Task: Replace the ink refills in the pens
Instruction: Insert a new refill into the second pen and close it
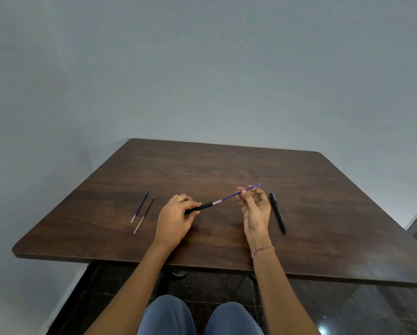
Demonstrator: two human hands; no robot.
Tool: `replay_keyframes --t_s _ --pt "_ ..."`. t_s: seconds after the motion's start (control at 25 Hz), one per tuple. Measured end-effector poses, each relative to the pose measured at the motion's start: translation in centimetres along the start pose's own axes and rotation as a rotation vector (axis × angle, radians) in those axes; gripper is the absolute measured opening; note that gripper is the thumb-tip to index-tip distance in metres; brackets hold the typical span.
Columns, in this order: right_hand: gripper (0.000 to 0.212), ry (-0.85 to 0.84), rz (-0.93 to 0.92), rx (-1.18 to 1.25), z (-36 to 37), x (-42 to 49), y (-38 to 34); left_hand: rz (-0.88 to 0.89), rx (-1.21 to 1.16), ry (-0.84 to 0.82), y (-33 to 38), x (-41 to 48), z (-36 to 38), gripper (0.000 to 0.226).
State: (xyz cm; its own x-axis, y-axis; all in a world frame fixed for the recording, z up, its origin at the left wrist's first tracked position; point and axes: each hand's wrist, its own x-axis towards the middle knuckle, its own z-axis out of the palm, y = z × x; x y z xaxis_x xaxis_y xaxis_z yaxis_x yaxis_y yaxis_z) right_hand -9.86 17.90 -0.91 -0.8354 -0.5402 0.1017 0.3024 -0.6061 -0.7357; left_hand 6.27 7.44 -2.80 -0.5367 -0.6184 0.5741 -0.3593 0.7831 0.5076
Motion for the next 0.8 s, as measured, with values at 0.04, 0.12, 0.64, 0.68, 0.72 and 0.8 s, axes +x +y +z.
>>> replay_keyframes --t_s 0.04,0.12,0.64,0.68,0.72,0.8 --pt "0.019 -0.004 -0.002 -0.004 0.0 0.0 0.0 -0.001 0.003 0.003 0.0 0.0 0.0 0.027" --pt "0.019 -0.009 -0.014 -0.011 0.0 0.0 0.1 0.004 0.01 0.006 0.0 0.0 0.0 0.027" --pt "0.015 -0.174 -0.045 -0.235 -0.2 0.0 1.2 0.04 0.027 -0.005 0.4 -0.1 -0.1 0.027" --pt "0.013 -0.202 -0.044 -0.272 -0.2 0.0 1.4 0.039 0.023 -0.005 0.5 -0.1 -0.1 0.028" --pt "0.009 -0.225 -0.036 -0.298 -0.2 -0.1 1.5 0.038 0.016 -0.002 0.4 -0.1 -0.1 0.028" --pt "0.002 -0.246 -0.017 -0.309 -0.2 -0.1 1.7 0.041 0.001 0.003 0.4 -0.1 -0.2 0.027"
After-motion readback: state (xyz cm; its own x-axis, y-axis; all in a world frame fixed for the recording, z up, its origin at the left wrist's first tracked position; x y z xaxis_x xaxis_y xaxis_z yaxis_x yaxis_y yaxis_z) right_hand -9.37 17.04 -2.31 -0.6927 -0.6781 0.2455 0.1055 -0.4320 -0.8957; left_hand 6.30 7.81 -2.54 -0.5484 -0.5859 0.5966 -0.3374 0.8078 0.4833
